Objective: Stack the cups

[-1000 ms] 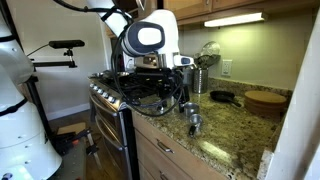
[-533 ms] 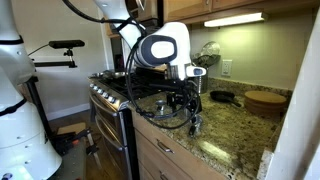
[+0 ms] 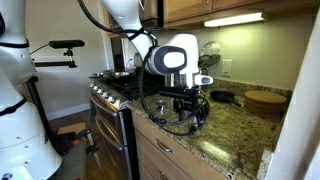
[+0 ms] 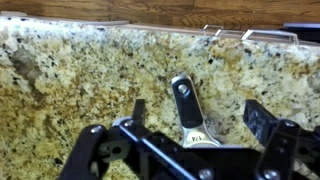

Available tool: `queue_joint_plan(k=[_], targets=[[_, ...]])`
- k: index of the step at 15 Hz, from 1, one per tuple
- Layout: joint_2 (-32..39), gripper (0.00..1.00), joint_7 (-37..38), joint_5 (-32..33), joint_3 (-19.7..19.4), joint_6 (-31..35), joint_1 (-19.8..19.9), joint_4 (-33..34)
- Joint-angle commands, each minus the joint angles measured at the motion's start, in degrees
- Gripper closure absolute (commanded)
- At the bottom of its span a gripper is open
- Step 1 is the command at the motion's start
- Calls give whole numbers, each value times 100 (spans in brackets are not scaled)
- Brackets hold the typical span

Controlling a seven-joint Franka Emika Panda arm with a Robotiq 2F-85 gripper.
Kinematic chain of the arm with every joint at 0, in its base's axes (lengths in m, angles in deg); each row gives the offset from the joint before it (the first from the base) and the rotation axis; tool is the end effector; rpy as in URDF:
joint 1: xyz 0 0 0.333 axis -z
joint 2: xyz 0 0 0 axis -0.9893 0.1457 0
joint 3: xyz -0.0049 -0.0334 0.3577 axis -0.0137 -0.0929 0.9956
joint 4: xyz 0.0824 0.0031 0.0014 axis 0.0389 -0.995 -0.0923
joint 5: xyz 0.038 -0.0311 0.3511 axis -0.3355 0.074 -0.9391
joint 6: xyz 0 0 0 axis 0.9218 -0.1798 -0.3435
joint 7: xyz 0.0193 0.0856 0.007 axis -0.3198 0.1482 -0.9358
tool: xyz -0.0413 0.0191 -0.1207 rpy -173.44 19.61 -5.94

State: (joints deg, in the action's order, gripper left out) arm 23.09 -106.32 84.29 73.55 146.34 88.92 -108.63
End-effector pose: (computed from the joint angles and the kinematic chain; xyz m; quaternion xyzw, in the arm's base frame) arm 0.5289 -0.1207 0.2853 0.9887 0.1356 0.0168 0.0620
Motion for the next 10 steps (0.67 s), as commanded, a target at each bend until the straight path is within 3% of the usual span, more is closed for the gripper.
queue_joint_plan(k=[1, 10], targets=[[141, 0, -132, -41, 186, 64, 92, 118], [346, 0, -150, -20, 264, 86, 131, 202]])
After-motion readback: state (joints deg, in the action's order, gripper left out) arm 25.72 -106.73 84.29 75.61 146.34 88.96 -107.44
